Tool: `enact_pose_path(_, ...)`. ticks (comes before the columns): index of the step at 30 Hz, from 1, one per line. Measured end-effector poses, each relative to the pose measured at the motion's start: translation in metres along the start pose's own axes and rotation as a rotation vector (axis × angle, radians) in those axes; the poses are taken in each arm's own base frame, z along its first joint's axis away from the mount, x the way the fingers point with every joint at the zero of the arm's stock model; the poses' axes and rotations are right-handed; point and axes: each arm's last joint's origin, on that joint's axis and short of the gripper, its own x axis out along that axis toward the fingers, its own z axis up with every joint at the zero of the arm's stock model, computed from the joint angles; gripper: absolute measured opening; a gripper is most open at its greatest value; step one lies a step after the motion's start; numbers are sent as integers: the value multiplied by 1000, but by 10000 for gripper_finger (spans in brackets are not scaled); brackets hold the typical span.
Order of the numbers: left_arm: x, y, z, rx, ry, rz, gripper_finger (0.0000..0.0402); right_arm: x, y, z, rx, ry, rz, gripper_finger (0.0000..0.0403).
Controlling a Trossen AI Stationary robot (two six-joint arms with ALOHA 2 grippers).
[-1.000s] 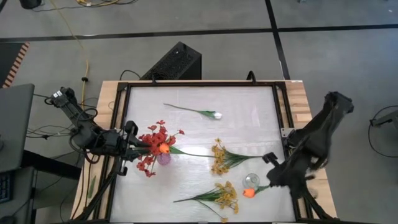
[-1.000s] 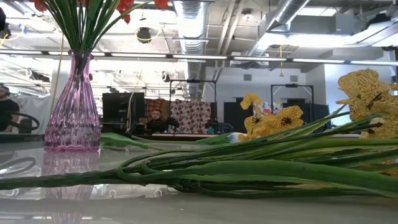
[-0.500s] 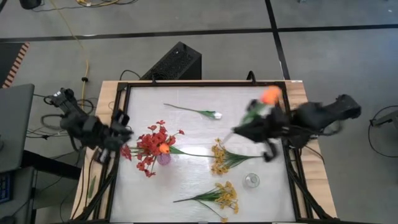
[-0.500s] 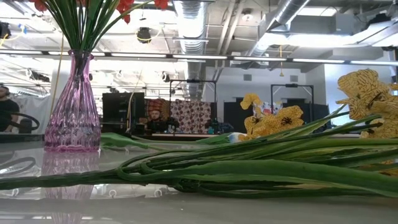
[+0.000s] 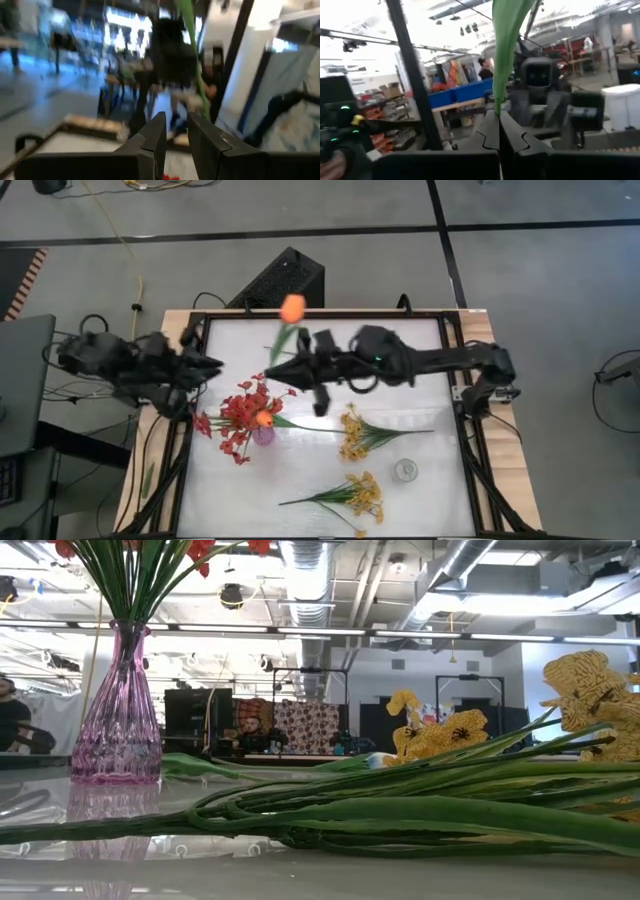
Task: Sort flowers into vase by color
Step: Put the orange flower into the purple vase
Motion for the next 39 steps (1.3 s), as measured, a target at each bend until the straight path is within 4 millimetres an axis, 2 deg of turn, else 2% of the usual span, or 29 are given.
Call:
enact_pose_path(3,10,2,5,4,71,-21,66,12,-16,16,-12,-8,-23,15)
enact_pose_path(5,12,5,15,14,68,18,66,18,-28,25,-21,-5,-16,15)
enact_pose_path(7,14,9,23,23,75,63,66,25,-39,26,-27,5,-11,15)
enact_pose_path(10,16,10,37,26,59,50,66,29,-51,27,-38,27,-10,16)
enact_pose_path(13,20,12,46,30,69,50,66,26,-58,37,-57,5,-21,16)
enact_pose_path(18,38,22,43,24,110,115,66,22,-71,40,-66,31,-15,16)
enact_pose_path(24,67,36,30,30,199,75,66,20,-79,36,-92,91,-36,16)
enact_pose_path(30,65,47,33,41,179,157,66,16,-85,30,-99,186,-34,16)
enact_pose_path(39,47,43,41,45,153,133,66,11,-96,32,-115,215,-68,16)
